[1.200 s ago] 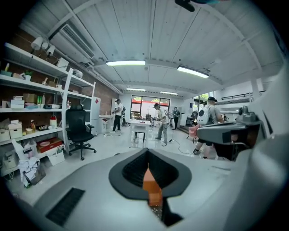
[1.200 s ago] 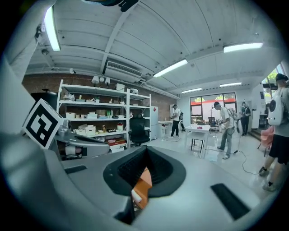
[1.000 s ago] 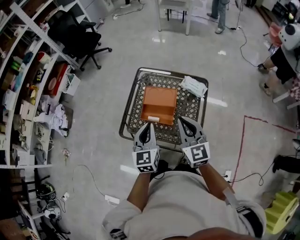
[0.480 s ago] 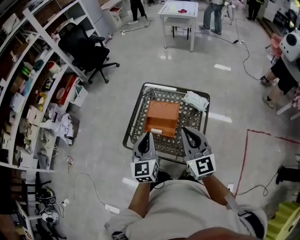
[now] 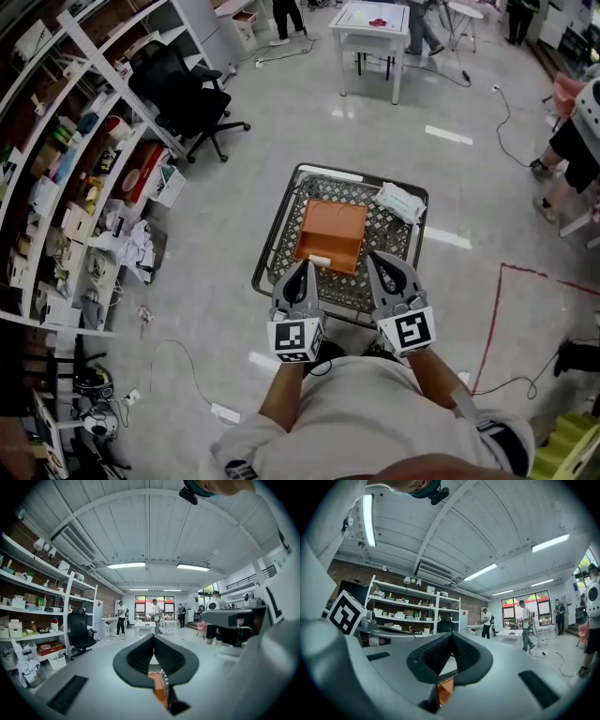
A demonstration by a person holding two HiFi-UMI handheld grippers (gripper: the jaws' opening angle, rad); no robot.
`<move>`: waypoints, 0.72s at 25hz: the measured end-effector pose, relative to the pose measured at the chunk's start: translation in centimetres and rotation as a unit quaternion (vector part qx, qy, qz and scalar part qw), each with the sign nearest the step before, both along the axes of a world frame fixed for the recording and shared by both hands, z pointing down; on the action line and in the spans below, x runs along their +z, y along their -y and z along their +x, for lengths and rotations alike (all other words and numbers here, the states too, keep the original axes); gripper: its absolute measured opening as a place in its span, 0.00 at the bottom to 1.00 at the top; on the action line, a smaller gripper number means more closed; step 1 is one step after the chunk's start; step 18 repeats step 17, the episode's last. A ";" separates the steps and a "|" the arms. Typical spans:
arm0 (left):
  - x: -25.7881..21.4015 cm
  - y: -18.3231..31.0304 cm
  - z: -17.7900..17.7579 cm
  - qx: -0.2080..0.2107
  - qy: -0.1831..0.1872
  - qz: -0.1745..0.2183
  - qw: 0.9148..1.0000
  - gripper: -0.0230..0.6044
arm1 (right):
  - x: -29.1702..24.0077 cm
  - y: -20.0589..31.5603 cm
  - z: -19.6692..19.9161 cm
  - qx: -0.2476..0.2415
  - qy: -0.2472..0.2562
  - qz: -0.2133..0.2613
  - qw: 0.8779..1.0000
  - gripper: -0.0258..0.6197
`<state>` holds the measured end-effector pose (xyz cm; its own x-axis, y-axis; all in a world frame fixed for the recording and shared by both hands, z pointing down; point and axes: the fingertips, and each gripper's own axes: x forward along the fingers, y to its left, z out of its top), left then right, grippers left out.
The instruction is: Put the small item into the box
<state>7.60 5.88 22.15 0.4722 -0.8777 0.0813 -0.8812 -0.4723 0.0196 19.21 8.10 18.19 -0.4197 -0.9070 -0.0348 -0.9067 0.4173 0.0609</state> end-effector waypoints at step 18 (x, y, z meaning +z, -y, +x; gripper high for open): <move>-0.3 -0.1 3.2 0.015 -0.001 0.005 1.000 0.05 | 0.0 -0.2 3.0 0.009 -0.003 0.011 1.000 0.04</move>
